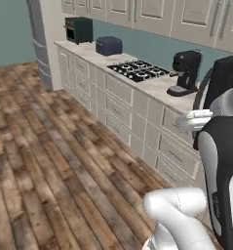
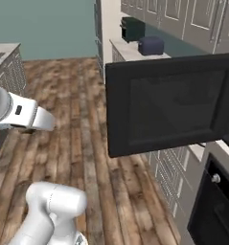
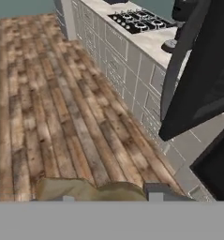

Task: Pick the garlic from the microwave and place it on plate located on the counter.

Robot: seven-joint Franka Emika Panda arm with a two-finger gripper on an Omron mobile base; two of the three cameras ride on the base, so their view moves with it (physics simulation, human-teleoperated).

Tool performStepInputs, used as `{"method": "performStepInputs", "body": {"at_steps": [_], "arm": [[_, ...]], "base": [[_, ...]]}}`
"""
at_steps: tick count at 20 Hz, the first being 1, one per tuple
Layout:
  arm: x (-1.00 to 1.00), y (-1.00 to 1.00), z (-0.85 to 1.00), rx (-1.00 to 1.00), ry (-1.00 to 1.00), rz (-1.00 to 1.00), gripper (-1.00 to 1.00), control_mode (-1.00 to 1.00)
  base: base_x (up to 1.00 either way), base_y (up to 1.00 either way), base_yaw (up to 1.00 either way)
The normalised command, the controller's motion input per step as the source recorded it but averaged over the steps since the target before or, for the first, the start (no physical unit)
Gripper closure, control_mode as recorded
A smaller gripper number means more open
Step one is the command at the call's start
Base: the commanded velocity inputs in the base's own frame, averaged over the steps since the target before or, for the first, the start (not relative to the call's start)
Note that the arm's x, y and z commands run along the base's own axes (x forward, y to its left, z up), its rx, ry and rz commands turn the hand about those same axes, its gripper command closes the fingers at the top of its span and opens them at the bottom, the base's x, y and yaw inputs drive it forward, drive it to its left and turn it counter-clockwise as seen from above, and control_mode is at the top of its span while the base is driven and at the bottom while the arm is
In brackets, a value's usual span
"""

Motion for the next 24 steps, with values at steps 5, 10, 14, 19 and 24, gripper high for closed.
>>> {"method": "performStepInputs", "body": {"at_steps": [5, 10, 14, 19, 24], "arm": [[0.0, 0.0, 0.0, 0.0, 0.0, 0.0, 1.0, 1.0], [0.0, 0.0, 0.0, 0.0, 0.0, 0.0, 1.0, 1.0], [0.0, 0.0, 0.0, 0.0, 0.0, 0.0, 1.0, 1.0], [0.0, 0.0, 0.0, 0.0, 0.0, 0.0, 1.0, 1.0], [0.0, 0.0, 0.0, 0.0, 0.0, 0.0, 1.0, 1.0]], "base": [[-0.26, -0.26, 0.84], [0.39, 0.28, 0.1], [0.91, 0.55, 0.0], [1.0, 0.46, 0.0], [1.0, 0.14, -0.03]]}}
